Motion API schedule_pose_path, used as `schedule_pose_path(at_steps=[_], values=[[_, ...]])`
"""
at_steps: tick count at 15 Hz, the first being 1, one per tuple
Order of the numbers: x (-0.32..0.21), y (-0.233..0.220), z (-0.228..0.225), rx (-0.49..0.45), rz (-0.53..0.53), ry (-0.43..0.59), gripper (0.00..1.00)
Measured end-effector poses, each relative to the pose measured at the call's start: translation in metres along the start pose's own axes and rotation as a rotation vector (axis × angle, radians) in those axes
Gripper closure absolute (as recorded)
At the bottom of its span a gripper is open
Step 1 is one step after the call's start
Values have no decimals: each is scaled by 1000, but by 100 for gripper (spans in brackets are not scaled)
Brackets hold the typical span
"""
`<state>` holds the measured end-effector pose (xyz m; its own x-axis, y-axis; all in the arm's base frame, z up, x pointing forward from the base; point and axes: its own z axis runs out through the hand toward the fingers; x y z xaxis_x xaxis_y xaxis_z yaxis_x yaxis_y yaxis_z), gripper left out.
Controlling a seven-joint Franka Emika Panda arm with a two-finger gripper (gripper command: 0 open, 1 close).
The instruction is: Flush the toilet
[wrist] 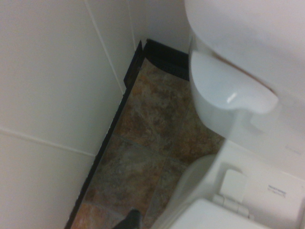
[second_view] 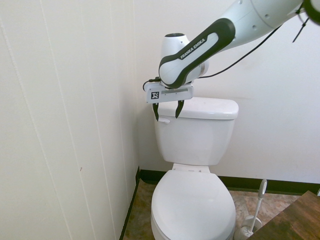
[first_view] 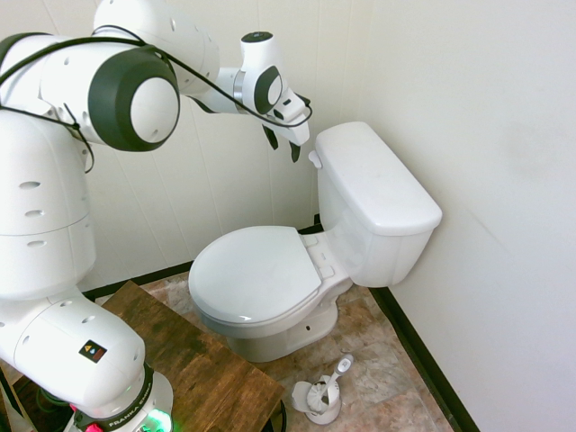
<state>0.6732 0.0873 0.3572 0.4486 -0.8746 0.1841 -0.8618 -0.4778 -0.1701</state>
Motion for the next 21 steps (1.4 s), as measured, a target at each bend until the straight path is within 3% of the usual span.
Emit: schedule_pose_path(at_steps=[8,21], values=[[31,-37,17,-8,103,37,100],[65,-52,39,10,210,5,100]])
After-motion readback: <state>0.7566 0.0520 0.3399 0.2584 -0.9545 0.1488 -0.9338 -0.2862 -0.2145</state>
